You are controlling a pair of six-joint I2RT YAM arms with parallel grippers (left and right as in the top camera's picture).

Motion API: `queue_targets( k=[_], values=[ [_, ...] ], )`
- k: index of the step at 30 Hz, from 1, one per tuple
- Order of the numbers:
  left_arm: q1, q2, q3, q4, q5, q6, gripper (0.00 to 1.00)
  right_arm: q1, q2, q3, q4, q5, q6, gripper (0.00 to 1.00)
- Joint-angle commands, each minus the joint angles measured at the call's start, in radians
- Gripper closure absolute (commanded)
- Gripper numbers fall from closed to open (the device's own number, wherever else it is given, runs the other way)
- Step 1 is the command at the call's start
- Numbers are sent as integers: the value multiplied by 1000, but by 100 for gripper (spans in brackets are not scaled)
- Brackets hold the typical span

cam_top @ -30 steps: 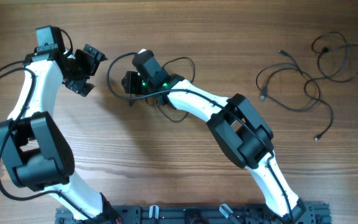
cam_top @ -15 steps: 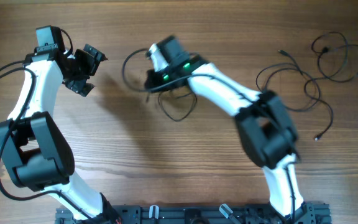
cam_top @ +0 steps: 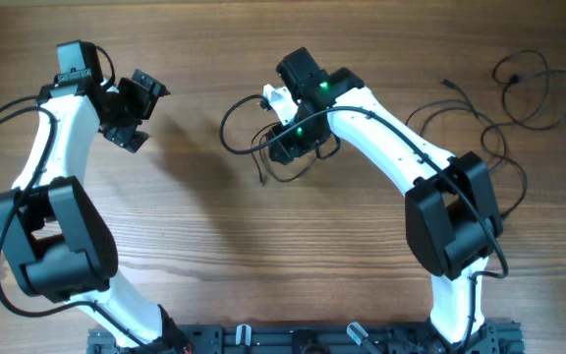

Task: Untangle cables
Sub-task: 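Grasp the last black cable at center with the right gripper, then lift the cable with the right gripper and carry it to the upper right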

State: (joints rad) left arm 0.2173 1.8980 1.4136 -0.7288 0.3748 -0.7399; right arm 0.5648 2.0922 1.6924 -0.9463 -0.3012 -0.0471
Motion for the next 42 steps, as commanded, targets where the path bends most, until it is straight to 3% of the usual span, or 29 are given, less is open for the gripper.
queue_targets(
  k=[1, 4, 7, 11, 12, 18, 21, 23, 26, 28, 30, 31, 32, 36, 39, 42],
  values=[
    [5, -32, 19, -1, 5, -9, 0, 8, 5, 3, 7, 43, -32, 37],
    [5, -32, 19, -1, 5, -8, 0, 30, 19, 3, 36, 43, -27, 29],
    [5, -32, 19, -1, 5, -8, 0, 78, 45, 3, 77, 71, 43, 14],
    [5, -32, 19, -1, 5, -8, 0, 154, 82, 3, 138, 179, 144, 9],
    [5, -32, 19, -1, 5, -8, 0, 169, 91, 3, 156, 209, 168, 0],
    [5, -32, 19, -1, 5, -8, 0, 204, 102, 3, 297, 242, 211, 0],
    [5, -32, 19, -1, 5, -8, 0, 193, 104, 3, 330, 271, 216, 10],
    [5, -32, 19, -1, 5, -8, 0, 189, 108, 3, 331, 356, 254, 30],
    [5, -32, 19, -1, 5, -8, 0, 189, 119, 3, 329, 380, 261, 52],
    [5, -32, 19, -1, 5, -9, 0, 190, 134, 2, 327, 381, 286, 53],
    [5, -32, 19, -1, 5, -9, 0, 189, 143, 1, 325, 381, 308, 39],
    [5, -32, 19, -1, 5, -9, 0, 189, 143, 1, 325, 383, 313, 38],
    [5, -32, 19, -1, 5, -8, 0, 189, 147, 1, 325, 385, 313, 39],
    [5, -32, 19, -1, 5, -8, 0, 189, 149, 1, 309, 385, 315, 67],
    [5, -32, 19, -1, 5, -8, 0, 189, 150, 1, 282, 418, 372, 66],
    [5, -32, 19, -1, 5, -8, 0, 189, 150, 1, 270, 417, 373, 55]
  ],
)
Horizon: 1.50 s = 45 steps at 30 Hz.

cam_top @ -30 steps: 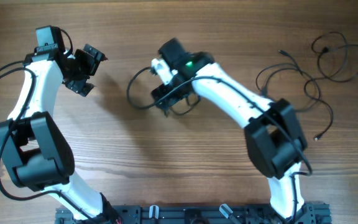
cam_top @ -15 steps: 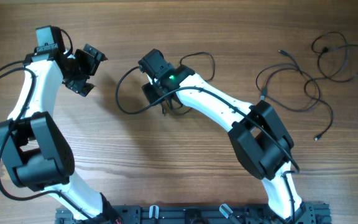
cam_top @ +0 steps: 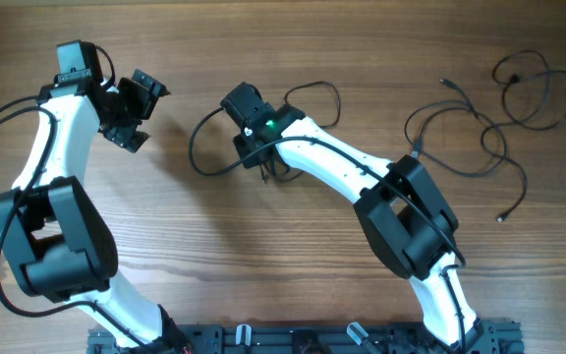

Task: Untangle cables
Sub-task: 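Lift the cable with the right gripper and carry it to the upper right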

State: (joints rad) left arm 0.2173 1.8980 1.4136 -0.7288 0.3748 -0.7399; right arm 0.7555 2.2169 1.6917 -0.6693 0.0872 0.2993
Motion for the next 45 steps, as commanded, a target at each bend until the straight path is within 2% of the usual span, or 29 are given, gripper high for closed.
queue_targets(
  k=[1, 5, 12, 13, 14, 15, 17, 21, 25, 30, 34, 45],
  values=[
    [5, -32, 19, -1, 5, -8, 0, -2, 26, 2, -15, 29, 26, 54],
    [5, -32, 19, -1, 5, -8, 0, 0, 42, 2, -48, 25, 70, 55],
    [5, -32, 19, -1, 5, -8, 0, -2, 85, 2, -24, 6, 130, 70],
    [5, -32, 19, -1, 5, -8, 0, -2, 85, 2, -21, 6, 130, 76],
    [5, -32, 19, -1, 5, -8, 0, -2, 85, 2, -20, 2, 126, 94],
    [5, -32, 19, -1, 5, -9, 0, -2, 85, 3, -20, -10, 118, 96],
    [5, -32, 19, -1, 5, -9, 0, -3, 67, 24, -38, -77, 88, 96],
    [5, -32, 19, -1, 5, -8, 0, -4, -39, 80, -49, -242, -68, 96],
    [5, -32, 19, -1, 5, -9, 0, -22, -202, 121, -38, -102, -125, 96],
    [5, -32, 19, -1, 5, -8, 0, -84, -418, 121, 19, 235, -220, 96],
    [5, -32, 19, -1, 5, -8, 0, -177, -505, 121, 48, 449, -225, 96],
    [5, -32, 19, -1, 5, -8, 0, -541, -505, 113, 76, 431, -217, 96]
  ],
)
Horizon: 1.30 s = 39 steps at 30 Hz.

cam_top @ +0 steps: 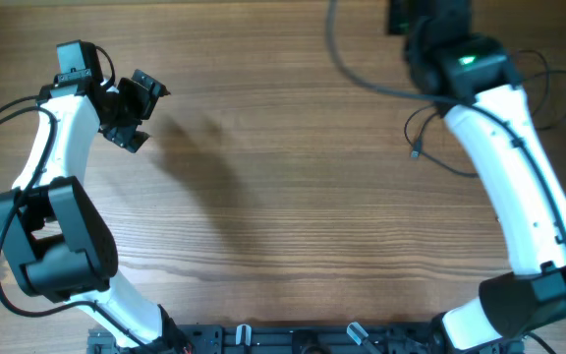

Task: Untangle cables
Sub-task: 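Lift the cable with the right gripper and carry it to the upper right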

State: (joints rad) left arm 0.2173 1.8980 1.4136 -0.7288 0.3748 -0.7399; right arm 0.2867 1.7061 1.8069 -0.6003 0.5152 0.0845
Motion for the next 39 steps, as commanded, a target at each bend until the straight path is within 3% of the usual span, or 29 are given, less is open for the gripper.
queue_targets(
  k=[1, 6, 13, 15, 17, 20, 22, 26, 31, 39],
  values=[
    [5, -32, 19, -1, 5, -8, 0, -106, 10, -8, 8, -28, -3, 96],
    [5, -32, 19, -1, 5, -8, 0, -237, 78, -62, -7, -146, 83, 95],
    [5, -32, 19, -1, 5, -8, 0, -280, 278, -68, -74, -204, 84, 80],
    [5, -32, 19, -1, 5, -9, 0, -280, 329, -68, -96, -221, 83, 60],
    [5, -32, 19, -1, 5, -9, 0, -280, 366, -68, -107, -253, 83, 32],
    [5, -32, 19, -1, 5, -9, 0, -280, 393, -68, -111, -256, 83, 10],
    [5, -32, 19, -1, 5, -8, 0, -280, 396, -68, -111, -276, 79, 0],
    [5, -32, 19, -1, 5, -9, 0, -280, 398, -68, -122, -452, 75, 0],
    [5, -32, 19, -1, 5, -8, 0, -271, 398, -68, -218, -988, 75, 0],
    [5, -32, 19, -1, 5, -9, 0, -165, 398, -68, -275, -1018, 76, 0]
  ],
)
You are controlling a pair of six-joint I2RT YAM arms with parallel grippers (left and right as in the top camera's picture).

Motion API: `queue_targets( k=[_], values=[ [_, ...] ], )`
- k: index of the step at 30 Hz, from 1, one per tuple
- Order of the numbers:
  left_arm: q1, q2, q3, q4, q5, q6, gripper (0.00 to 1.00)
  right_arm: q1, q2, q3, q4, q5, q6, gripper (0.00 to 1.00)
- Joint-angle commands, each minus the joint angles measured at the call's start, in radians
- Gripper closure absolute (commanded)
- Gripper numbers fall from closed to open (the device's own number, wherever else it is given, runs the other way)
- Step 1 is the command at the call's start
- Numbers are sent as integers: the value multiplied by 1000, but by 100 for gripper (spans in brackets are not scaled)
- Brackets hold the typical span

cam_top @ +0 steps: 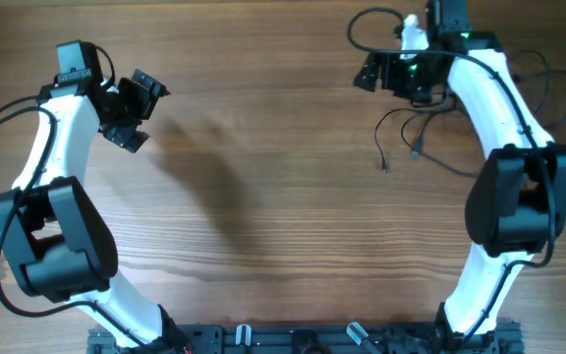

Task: Untangle cables
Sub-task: 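Lift the cable with the right gripper and carry it to the upper right, then lower the cable at the upper right and open the right gripper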

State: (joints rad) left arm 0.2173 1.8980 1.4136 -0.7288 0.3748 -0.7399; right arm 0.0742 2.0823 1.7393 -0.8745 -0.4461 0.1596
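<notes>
My right gripper is at the table's far right, pointing left, and looks shut on a black cable that loops up beside it. A white plug on that cable lies against the gripper. Thin cable ends trail from it down onto the wood. More black cables lie in loose loops at the far right edge, partly hidden under the right arm. My left gripper hangs open over the far left of the table, with nothing between its fingers and no cable near it.
The wooden table carries nothing else in its middle or front. The arm bases and a black rail run along the near edge. The left arm's own grey lead arcs off its side.
The right arm has come down from high over the far right and turned to point left. The cable with the white plug now rests partly on the table. The left arm is unchanged.
The right gripper was on a cable tangle at the table's middle, the white plug beside it. Then it was further left with the cable. Later it was raised at the far right, cable trailing. Now it sits low there near the other cables. The left arm stayed put.
</notes>
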Motion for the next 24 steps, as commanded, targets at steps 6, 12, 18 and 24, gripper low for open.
queue_targets(
  k=[6, 12, 18, 24],
  values=[
    [5, -32, 19, -1, 5, -8, 0, 164, 22, -1, -11, 161, 140, 0],
    [5, -32, 19, -1, 5, -8, 0, 214, 22, -57, -38, 234, 139, 0],
    [5, -32, 19, -1, 5, -8, 0, 180, 22, -224, 75, 424, 139, 0],
    [5, -32, 19, -1, 5, -9, 0, 81, 22, -262, 107, 492, 130, 0]
  ],
)
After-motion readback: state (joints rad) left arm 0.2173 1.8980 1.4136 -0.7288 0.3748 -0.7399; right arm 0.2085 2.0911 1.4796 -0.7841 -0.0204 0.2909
